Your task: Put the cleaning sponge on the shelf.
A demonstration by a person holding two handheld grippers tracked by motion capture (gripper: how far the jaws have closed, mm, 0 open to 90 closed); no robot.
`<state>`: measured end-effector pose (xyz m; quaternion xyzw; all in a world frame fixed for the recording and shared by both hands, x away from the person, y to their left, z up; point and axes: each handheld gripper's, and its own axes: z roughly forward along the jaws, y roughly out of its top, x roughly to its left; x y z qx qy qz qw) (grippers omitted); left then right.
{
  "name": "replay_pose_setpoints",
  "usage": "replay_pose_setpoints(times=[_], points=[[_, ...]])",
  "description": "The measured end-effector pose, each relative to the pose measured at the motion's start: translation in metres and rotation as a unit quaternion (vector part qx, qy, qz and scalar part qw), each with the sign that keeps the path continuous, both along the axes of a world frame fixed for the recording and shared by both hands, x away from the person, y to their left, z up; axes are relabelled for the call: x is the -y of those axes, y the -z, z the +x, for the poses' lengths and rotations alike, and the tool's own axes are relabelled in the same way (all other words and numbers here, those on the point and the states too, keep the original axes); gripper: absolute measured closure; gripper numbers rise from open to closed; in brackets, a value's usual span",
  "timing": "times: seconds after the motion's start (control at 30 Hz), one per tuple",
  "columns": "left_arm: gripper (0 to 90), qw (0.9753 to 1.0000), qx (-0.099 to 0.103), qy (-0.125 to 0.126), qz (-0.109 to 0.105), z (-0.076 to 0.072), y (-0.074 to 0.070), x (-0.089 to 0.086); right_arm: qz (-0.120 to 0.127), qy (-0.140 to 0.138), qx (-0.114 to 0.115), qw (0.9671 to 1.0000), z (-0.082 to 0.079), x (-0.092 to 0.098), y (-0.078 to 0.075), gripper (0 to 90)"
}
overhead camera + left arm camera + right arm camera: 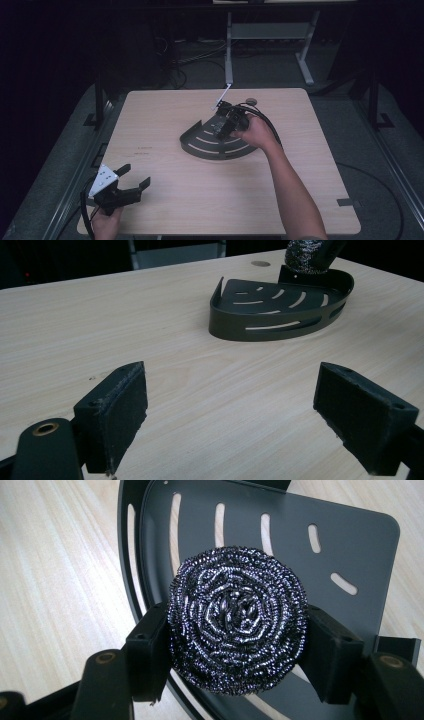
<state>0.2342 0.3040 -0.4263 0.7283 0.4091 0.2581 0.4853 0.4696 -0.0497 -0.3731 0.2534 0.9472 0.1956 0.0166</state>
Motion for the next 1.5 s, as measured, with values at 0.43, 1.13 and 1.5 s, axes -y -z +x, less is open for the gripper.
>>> replay_pose_setpoints(times=[0.43,1.13,1.5], points=[[13.3,1.0000,0.001,0.005,0.008,0.001,0.001,0.003,0.000,0.024,-0.002,0.9997,0.010,0.000,0.009,35.2],[13.3,0.9999,0.002,0.006,0.010,0.001,0.000,0.004,-0.005,0.038,-0.017,0.9991,0.016,-0.011,0.032,35.0],[13.3,0.9998,0.001,0.007,0.016,0.002,0.001,0.006,-0.016,0.045,-0.026,0.9985,0.018,-0.010,0.046,34.7]])
